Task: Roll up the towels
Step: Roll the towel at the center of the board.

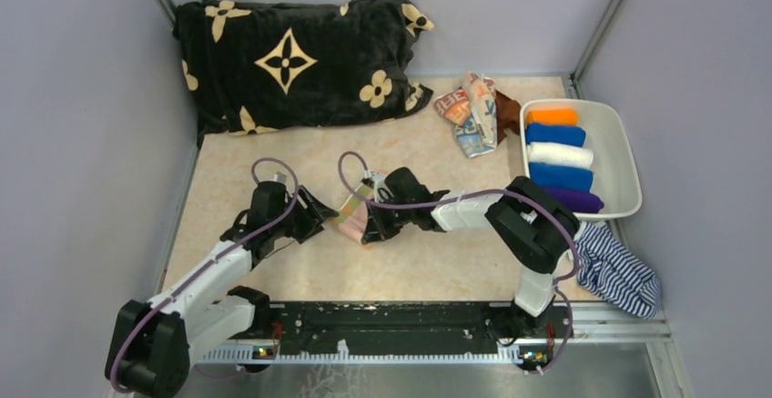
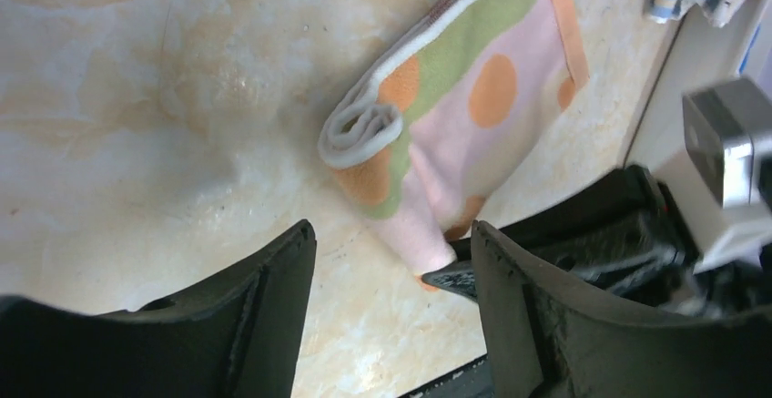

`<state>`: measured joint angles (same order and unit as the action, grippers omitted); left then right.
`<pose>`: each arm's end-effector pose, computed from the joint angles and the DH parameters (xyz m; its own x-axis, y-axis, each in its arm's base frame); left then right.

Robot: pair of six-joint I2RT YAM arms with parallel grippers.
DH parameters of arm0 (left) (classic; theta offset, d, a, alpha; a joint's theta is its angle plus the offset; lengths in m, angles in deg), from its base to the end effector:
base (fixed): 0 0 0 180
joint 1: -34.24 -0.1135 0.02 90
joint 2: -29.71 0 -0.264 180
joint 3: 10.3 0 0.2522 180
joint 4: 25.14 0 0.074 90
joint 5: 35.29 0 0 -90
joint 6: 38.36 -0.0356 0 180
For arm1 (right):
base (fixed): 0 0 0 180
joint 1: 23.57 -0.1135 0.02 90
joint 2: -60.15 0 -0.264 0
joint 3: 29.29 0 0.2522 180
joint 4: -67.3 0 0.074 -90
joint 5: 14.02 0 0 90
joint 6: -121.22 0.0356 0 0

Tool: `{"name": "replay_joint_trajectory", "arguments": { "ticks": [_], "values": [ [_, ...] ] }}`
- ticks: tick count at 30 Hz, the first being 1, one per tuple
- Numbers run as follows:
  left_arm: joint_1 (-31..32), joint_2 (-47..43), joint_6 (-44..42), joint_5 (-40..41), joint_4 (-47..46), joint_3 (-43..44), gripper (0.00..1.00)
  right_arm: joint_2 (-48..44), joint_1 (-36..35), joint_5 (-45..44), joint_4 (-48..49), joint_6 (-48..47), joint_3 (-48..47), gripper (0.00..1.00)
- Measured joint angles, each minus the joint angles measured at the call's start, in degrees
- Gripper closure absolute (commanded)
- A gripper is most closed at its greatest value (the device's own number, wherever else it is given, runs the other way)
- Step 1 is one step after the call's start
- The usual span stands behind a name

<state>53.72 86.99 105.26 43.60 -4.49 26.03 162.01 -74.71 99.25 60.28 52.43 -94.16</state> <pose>0.1809 -0.0713 0.1731 -0.7441 -0.5748 -0.3405 -0.2293 0.6985 -0.6779 0.2102 0.2833 0.1460 -0.7297 -0.3759 -0.5712 -0.6754 0.5268 0.5161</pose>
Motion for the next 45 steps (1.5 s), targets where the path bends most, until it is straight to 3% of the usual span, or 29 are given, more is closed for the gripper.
{"name": "replay_joint_trajectory", "arguments": {
  "ticks": [6,11,20,25,28,33,38,45],
  "values": [
    [0.0,-6.51,0.52,0.02,1.66,-3.26,0.29,4.46,8.04,18.51,12.24,14.23,2.01,1.0],
    [0.0,-4.28,1.03,-0.79,0.22,-4.22,0.3,9.81,10.86,26.95,20.63,24.61,2.1,1.0],
    [0.0,9.03,0.96,-2.75,-6.01,-1.7,0.41,14.58,12.07,31.54,29.86,35.06,4.11,1.0],
    [0.0,13.99,0.94,-3.3,-9.49,-0.09,0.53,16.09,12.7,31.89,32.81,37.55,4.96,1.0],
    [0.02,16.79,0.72,-3.5,-10.16,1.09,0.56,16.06,12.81,31.61,33.05,37.38,5.33,0.91],
    [0.02,20.92,0.52,-4.87,-11.93,2.78,0.58,13.86,12.81,28.81,27.04,32.63,5.31,0.73],
    [0.02,23.1,0.48,-5.88,-14.05,3.48,0.58,5.05,12.28,22.21,10.78,21.59,4.11,0.63],
    [0.13,23.3,0.33,-6.01,-14.49,3.5,0.57,-7.96,5.35,1.57,-12.46,5.2,-3.06,0.58]
  ]
}}
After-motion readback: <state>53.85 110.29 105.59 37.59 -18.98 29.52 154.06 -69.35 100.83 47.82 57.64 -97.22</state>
